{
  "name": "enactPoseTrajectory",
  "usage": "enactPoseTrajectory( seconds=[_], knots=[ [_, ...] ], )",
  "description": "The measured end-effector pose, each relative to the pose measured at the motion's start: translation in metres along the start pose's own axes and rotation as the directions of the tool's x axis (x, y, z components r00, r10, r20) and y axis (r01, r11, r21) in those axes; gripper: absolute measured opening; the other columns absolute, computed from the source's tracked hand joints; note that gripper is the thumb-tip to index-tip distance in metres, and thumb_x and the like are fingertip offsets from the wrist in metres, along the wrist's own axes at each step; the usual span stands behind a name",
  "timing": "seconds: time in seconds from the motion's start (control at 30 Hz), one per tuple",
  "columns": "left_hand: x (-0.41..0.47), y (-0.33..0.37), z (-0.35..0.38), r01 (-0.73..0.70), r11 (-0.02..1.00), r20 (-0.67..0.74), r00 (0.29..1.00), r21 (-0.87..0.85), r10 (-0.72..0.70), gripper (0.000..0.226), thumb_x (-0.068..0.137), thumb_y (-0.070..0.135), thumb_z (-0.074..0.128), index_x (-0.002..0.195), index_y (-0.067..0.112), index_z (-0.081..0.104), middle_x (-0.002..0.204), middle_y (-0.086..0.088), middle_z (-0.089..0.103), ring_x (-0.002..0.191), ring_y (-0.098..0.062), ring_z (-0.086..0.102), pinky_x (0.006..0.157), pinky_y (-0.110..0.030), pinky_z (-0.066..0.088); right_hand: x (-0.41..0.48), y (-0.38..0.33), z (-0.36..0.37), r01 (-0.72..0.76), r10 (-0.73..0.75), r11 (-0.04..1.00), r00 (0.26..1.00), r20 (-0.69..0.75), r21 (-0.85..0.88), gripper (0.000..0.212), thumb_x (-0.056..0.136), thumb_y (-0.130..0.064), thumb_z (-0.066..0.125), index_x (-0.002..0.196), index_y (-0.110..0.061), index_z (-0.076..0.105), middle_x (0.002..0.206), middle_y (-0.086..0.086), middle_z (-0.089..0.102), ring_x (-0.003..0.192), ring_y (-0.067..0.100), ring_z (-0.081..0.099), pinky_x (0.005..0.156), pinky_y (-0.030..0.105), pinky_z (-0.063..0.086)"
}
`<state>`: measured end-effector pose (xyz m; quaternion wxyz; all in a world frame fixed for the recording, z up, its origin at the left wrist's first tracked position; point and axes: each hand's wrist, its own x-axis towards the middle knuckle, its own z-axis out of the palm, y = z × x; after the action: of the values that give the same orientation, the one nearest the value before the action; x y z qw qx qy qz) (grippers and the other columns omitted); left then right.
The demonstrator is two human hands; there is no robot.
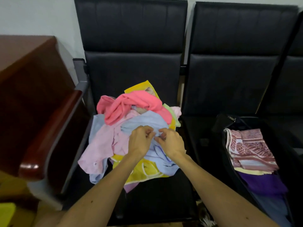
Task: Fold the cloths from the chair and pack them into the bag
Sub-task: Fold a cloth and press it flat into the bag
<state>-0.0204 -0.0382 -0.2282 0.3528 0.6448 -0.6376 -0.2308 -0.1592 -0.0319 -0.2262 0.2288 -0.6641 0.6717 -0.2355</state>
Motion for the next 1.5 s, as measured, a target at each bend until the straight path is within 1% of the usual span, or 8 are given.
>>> enactPoseTrajectory(
  seconds=[0.2, 0.33, 0.47, 0.7, 0.87, 1.0, 1.37, 1.5],
  knots=[
    [0.021, -0.006, 0.007, -0.112, 0.956, 0.146, 0.986, 0.272, 0.074, 0.011, 0.092, 0.017, 0.061, 0.089, 0.013, 0.071, 0.094, -0.006, 0.059, 0.093, -0.03, 0.063, 0.071, -0.038, 0.048, 0.019, -0.001, 0.004, -0.028, 0.03, 0.994, 0.999, 0.021, -0.102, 0.017, 0.095, -0.02, 0.057, 0.09, -0.011, 0.071, 0.094, 0.012, 0.067, 0.09, 0.033, 0.063, 0.063, 0.032, 0.037],
    [0.022, 0.003, -0.003, -0.145, 0.965, 0.065, 0.989, 0.22, 0.133, 0.015, 0.093, 0.017, 0.059, 0.085, 0.013, 0.071, 0.095, -0.005, 0.056, 0.091, -0.027, 0.058, 0.07, -0.043, 0.049, 0.013, -0.014, -0.012, 0.021, -0.028, 0.99, 0.998, -0.05, -0.14, 0.02, 0.095, -0.022, 0.054, 0.078, -0.018, 0.062, 0.089, 0.006, 0.061, 0.077, 0.024, 0.053, 0.063, 0.031, 0.033],
    [0.022, 0.034, -0.03, -0.328, 0.935, -0.114, 0.932, 0.133, 0.344, 0.025, 0.092, 0.025, 0.048, 0.082, 0.011, 0.066, 0.088, -0.005, 0.062, 0.086, -0.025, 0.055, 0.075, -0.048, 0.045, 0.01, -0.042, -0.05, 0.156, -0.169, 0.985, 0.96, -0.225, -0.072, 0.017, 0.093, -0.023, 0.059, 0.08, -0.014, 0.065, 0.082, -0.003, 0.058, 0.079, 0.021, 0.056, 0.063, 0.032, 0.037],
    [0.021, 0.169, -0.156, -0.571, 0.819, -0.344, 0.76, 0.05, 0.551, 0.009, 0.096, 0.017, 0.055, 0.095, 0.014, 0.062, 0.093, -0.002, 0.063, 0.089, -0.02, 0.053, 0.079, -0.034, 0.039, -0.025, -0.153, -0.194, 0.488, -0.431, 0.871, 0.814, -0.388, 0.056, 0.013, 0.094, -0.015, 0.053, 0.082, -0.014, 0.048, 0.069, -0.007, 0.048, 0.068, 0.017, 0.046, 0.065, 0.035, 0.037],
    [-0.012, 0.265, -0.241, -0.668, 0.744, -0.448, 0.655, 0.035, 0.609, 0.006, 0.099, 0.016, 0.052, 0.095, 0.016, 0.057, 0.089, 0.006, 0.058, 0.081, -0.008, 0.053, 0.071, -0.012, 0.04, -0.078, -0.226, -0.285, 0.6, -0.522, 0.8, 0.702, -0.484, 0.009, 0.011, 0.101, -0.023, 0.045, 0.093, -0.016, 0.046, 0.072, -0.008, 0.049, 0.061, 0.006, 0.045, 0.054, 0.017, 0.035],
    [-0.05, 0.312, -0.279, -0.718, 0.695, -0.502, 0.588, 0.036, 0.634, 0.007, 0.101, 0.015, 0.05, 0.098, 0.013, 0.055, 0.089, 0.005, 0.058, 0.076, -0.002, 0.053, 0.068, -0.009, 0.041, -0.123, -0.257, -0.326, 0.661, -0.551, 0.75, 0.641, -0.535, 0.02, 0.011, 0.103, -0.025, 0.043, 0.097, -0.016, 0.046, 0.073, -0.006, 0.051, 0.063, 0.011, 0.048, 0.063, 0.03, 0.044],
    [-0.133, 0.331, -0.306, -0.687, 0.72, -0.493, 0.66, -0.093, 0.566, 0.011, 0.104, 0.021, 0.045, 0.103, 0.016, 0.055, 0.087, 0.009, 0.059, 0.072, 0.004, 0.055, 0.061, -0.005, 0.04, -0.214, -0.261, -0.357, 0.647, -0.516, 0.74, 0.721, -0.461, 0.183, 0.022, 0.095, -0.035, 0.061, 0.089, -0.014, 0.064, 0.065, -0.002, 0.06, 0.06, 0.012, 0.053, 0.058, 0.027, 0.043],
    [-0.136, 0.327, -0.319, -0.67, 0.74, -0.521, 0.652, -0.055, 0.551, 0.01, 0.104, 0.021, 0.046, 0.102, 0.016, 0.055, 0.084, 0.011, 0.056, 0.072, 0.001, 0.053, 0.059, -0.005, 0.039, -0.234, -0.244, -0.369, 0.542, -0.511, 0.829, 0.834, -0.209, 0.135, 0.045, 0.087, -0.042, 0.071, 0.093, 0.002, 0.066, 0.076, 0.008, 0.068, 0.067, 0.02, 0.064, 0.064, 0.034, 0.048]
  ],
)
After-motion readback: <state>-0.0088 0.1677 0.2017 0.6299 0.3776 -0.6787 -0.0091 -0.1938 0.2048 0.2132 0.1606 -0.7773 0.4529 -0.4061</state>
